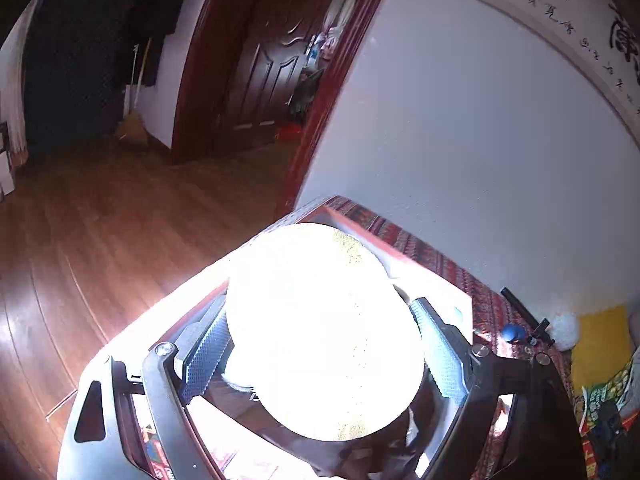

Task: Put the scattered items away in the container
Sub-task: 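Carry the sponge and packet into the pink box and open both grippers, then move both tools back over the bed toward the red plastic piece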

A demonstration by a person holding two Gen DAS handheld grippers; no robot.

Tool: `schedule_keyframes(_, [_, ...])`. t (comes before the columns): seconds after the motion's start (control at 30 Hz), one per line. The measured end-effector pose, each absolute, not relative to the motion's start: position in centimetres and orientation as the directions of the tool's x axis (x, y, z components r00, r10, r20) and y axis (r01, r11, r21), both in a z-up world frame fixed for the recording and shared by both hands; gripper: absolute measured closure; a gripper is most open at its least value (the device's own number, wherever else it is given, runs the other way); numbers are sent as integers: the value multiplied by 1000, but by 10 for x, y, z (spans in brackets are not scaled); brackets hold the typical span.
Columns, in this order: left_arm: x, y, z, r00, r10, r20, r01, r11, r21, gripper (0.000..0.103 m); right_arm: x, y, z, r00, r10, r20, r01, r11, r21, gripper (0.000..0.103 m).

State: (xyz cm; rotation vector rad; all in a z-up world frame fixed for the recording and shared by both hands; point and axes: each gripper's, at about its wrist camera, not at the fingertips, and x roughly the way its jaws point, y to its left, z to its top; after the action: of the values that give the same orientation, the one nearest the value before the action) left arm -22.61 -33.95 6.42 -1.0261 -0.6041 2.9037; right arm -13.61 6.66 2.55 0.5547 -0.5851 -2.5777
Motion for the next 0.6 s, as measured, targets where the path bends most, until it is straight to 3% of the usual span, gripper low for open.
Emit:
schedule_keyframes(0.07, [-229,-351,50,-759,100,-644,169,-924,-343,14,-156,29,21,-794,-524,-308,357,-813,460,66])
schedule_keyframes(0.1, [-228,-355,46,-751,89,-654,185,-923,-338,13,-165,14,18,-782,-528,-331,362,-818,448,60])
schedule_keyframes(0.13, [-227,-358,44,-752,83,-654,192,-921,-338,12,-171,2,15,-777,-520,-354,357,-828,433,38])
schedule_keyframes(0.2, [-221,-368,48,-767,80,-637,199,-914,-355,10,-176,-10,11,-791,-490,-365,336,-848,410,12])
schedule_keyframes(0.4, [-209,-386,52,-793,93,-602,215,-882,-420,10,-162,19,25,-832,-468,-297,308,-836,454,12])
schedule_keyframes(0.6, [-206,-347,65,-793,129,-596,144,-910,-388,10,-122,86,49,-903,-342,-260,206,-875,437,12])
